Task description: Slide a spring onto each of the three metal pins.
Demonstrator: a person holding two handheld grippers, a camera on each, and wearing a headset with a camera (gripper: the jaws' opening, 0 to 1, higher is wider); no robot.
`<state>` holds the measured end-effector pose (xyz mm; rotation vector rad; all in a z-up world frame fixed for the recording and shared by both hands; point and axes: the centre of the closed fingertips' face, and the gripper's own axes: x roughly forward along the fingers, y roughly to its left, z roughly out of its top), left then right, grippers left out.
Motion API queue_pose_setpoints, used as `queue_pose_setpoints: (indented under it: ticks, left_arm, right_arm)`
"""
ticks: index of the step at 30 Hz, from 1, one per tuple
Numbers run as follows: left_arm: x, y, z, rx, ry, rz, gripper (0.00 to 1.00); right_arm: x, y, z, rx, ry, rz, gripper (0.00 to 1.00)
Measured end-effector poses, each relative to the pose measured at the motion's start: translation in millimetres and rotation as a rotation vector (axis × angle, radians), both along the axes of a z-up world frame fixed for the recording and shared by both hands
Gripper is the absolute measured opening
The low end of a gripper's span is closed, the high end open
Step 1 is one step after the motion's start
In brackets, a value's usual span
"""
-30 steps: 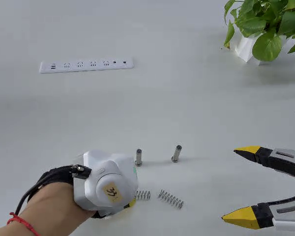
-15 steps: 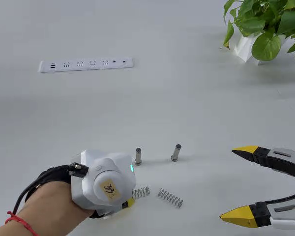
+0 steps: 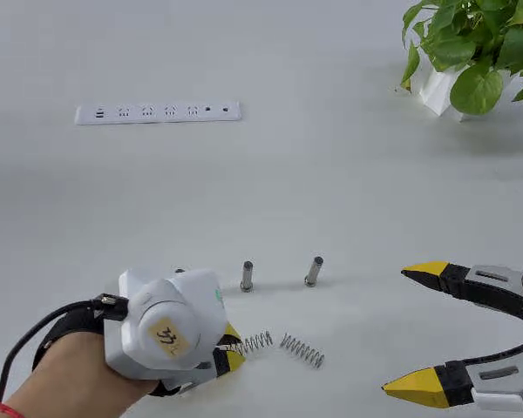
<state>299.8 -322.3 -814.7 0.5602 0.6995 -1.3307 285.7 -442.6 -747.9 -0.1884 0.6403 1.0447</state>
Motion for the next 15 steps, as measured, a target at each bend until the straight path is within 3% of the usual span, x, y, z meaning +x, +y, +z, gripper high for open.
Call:
queue_pose_setpoints:
  ticks: [4,15]
  left_arm:
    - [-2.6,-1.1,17.6,-0.075,0.009,0.035,0.06]
    - [-7.9,-5.1,70.5,-0.268,-0.011,0.091,0.06]
  right_arm:
    - [-2.4,16.9,10.8,0.013,-0.003,0.052,0.83]
    - [4.0,60.7,45.8,0.097,0.004,0.149,0.67]
